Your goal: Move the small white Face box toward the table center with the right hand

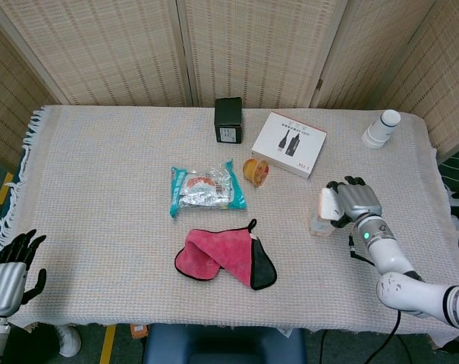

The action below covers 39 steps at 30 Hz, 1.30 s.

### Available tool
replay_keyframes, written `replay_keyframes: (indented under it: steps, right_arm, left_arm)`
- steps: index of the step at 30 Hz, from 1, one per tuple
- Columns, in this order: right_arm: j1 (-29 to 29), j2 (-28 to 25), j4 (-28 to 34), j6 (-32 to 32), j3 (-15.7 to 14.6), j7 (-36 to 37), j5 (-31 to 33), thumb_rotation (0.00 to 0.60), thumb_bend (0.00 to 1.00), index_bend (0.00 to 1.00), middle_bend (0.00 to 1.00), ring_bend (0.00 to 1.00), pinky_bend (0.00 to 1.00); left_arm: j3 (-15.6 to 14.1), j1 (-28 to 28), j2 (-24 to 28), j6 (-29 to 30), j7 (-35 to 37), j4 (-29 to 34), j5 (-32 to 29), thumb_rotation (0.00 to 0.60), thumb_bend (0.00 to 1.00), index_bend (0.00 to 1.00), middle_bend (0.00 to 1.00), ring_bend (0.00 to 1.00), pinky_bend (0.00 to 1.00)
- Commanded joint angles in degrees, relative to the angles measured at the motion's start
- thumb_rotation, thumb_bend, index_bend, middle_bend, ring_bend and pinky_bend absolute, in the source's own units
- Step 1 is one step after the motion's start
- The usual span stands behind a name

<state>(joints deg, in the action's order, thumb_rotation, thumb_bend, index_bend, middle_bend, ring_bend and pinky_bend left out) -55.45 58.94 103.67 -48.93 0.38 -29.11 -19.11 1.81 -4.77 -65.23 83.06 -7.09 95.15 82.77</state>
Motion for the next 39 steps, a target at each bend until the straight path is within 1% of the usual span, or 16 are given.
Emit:
replay_keyframes:
  steps: [1,5,10,13,15,19,21,24,25,27,28,30,32,35,39]
  right_arm:
    - [0.14,0.09,-0.02,-0.28,-0.06,0.0,-0.27,0.6,0.26,0.24,0.25,0.03,0.0]
    - [0.26,0.44,-0.19,-0.99,-0.11,-0.18,-0.55,0.6,0.32,0.31,0.29,0.07,0.0]
    - [0.91,1.03,-0.48,-2.36,0.14,0.12,-2.11,0.6,0.44,0.37,0.35,0.13,0.0]
    - [2.51,1.98,-1.08,-5.0,0.94,1.76,-5.76,0.6,0.46,0.42,0.42,0.21,0.0]
    - [3.76,2.14,-1.16,-5.68,1.58,3.65,-8.22,0.6,0.47,0.44,0.45,0.24,0.0]
    - [7.24,1.49,-1.57,-5.23,3.45,10.57,-14.87,0.6,0.47,0.45,0.47,0.26,0.0]
    - [10.92,1.39,-2.55,-5.34,5.71,19.56,-21.48,0.6,0.48,0.45,0.47,0.26,0.0]
    - [17.22,2.08,-5.75,-4.21,9.49,39.34,-32.25,0.6,0.5,0.46,0.47,0.26,0.0]
    - [19.5,2.66,-7.9,-3.39,10.73,48.29,-36.38,0.6,0.51,0.47,0.47,0.26,0.0]
    - [22.05,3.75,-12.05,-2.11,11.82,60.68,-42.46,0.6,0.52,0.47,0.47,0.26,0.0]
    - [23.26,4.82,-15.38,-1.65,11.94,67.72,-46.31,0.6,0.52,0.47,0.47,0.26,0.0]
    - [24.1,6.58,-20.74,-0.92,11.26,75.17,-51.17,0.6,0.52,0.47,0.47,0.26,0.0]
    - [24.62,9.57,-27.39,-2.2,10.25,79.98,-55.74,0.6,0.53,0.48,0.47,0.26,0.0]
    - [24.93,14.58,-35.37,-4.86,9.57,85.21,-59.38,0.6,0.55,0.49,0.47,0.25,0.0]
    - [24.29,19.04,-42.76,-6.04,7.98,94.79,-63.91,0.6,0.56,0.49,0.47,0.25,0.0]
  left_arm:
    - [0.0,0.03,0.01,0.1,0.01,0.05,0.06,0.6,0.51,0.12,0.0,0.0,0.13]
    - [-0.03,0.14,0.06,0.42,0.06,0.17,0.3,0.6,0.51,0.12,0.0,0.0,0.13]
    - [-0.06,0.13,0.09,0.32,0.12,0.17,0.28,0.6,0.51,0.12,0.0,0.0,0.13]
    - [-0.08,0.16,0.09,0.44,0.07,0.17,0.41,0.6,0.51,0.12,0.0,0.0,0.13]
    - [-0.1,0.18,0.09,0.48,0.12,0.19,0.46,0.6,0.51,0.12,0.0,0.0,0.13]
    - [-0.11,0.19,0.1,0.49,0.07,0.24,0.49,0.6,0.51,0.12,0.0,0.0,0.13]
    - [-0.14,0.21,0.1,0.57,-0.02,0.31,0.58,0.6,0.51,0.12,0.0,0.0,0.13]
    - [-0.17,0.24,0.1,0.7,-0.02,0.42,0.76,0.6,0.51,0.12,0.0,0.0,0.13]
    - [-0.18,0.25,0.09,0.75,-0.05,0.44,0.82,0.6,0.51,0.12,0.0,0.0,0.13]
    - [-0.21,0.27,0.08,0.75,-0.09,0.47,0.84,0.6,0.51,0.12,0.0,0.0,0.13]
    - [-0.22,0.26,0.07,0.71,-0.11,0.47,0.82,0.6,0.51,0.12,0.0,0.0,0.13]
    - [-0.19,0.22,0.04,0.59,-0.16,0.44,0.7,0.6,0.51,0.12,0.0,0.0,0.13]
    - [-0.16,0.16,-0.03,0.47,-0.25,0.37,0.59,0.6,0.51,0.12,0.0,0.0,0.13]
    - [-0.05,0.08,-0.1,0.25,-0.27,0.23,0.28,0.6,0.51,0.12,0.0,0.0,0.13]
    - [0.04,0.01,-0.12,0.05,-0.16,0.08,0.01,0.6,0.51,0.12,0.0,0.0,0.13]
